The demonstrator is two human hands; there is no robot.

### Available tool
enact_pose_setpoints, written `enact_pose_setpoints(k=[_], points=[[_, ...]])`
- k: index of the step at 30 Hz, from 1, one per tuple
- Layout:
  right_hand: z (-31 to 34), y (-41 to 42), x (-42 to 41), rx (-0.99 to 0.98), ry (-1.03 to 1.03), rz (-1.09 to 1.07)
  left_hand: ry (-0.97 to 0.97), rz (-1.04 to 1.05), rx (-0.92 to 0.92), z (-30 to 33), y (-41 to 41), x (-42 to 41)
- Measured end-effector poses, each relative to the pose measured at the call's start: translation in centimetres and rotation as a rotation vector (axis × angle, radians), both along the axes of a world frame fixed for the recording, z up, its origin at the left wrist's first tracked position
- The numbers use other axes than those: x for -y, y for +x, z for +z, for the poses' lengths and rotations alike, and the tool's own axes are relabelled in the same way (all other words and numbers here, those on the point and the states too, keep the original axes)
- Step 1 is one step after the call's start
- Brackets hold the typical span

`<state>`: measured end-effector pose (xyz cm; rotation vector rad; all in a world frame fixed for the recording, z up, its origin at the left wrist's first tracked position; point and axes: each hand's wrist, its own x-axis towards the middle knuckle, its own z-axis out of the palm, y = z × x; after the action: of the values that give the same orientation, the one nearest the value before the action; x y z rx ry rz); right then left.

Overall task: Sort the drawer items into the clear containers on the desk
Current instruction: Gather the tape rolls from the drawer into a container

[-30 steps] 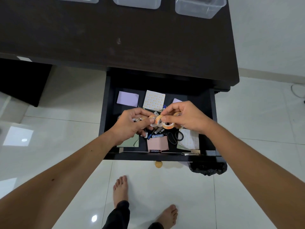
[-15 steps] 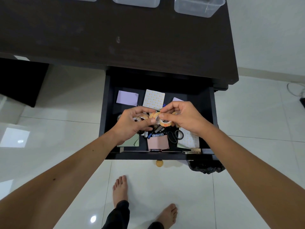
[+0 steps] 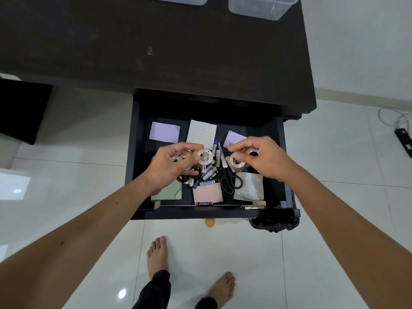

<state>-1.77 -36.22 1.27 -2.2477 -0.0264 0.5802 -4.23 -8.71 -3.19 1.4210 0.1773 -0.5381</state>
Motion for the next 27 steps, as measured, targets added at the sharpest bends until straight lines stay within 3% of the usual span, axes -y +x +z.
enact_pose_setpoints(k=[5,14,27], points=[[-2.0,-0.7,0.4,0.026,-0.191,0.042,0.007,-0.001,0.006,-0.4,0.5,-0.5],[-3.1,-1.0,0.0,0.000,-0.306,0.077,-0.012,0.020,0.001,-0.3,0.7,-0.6],[-1.9,-1.0,0.1,-0.013,-0.218,0.018,-0.025,0.042,0.006,0.7,0.3,-1.5]])
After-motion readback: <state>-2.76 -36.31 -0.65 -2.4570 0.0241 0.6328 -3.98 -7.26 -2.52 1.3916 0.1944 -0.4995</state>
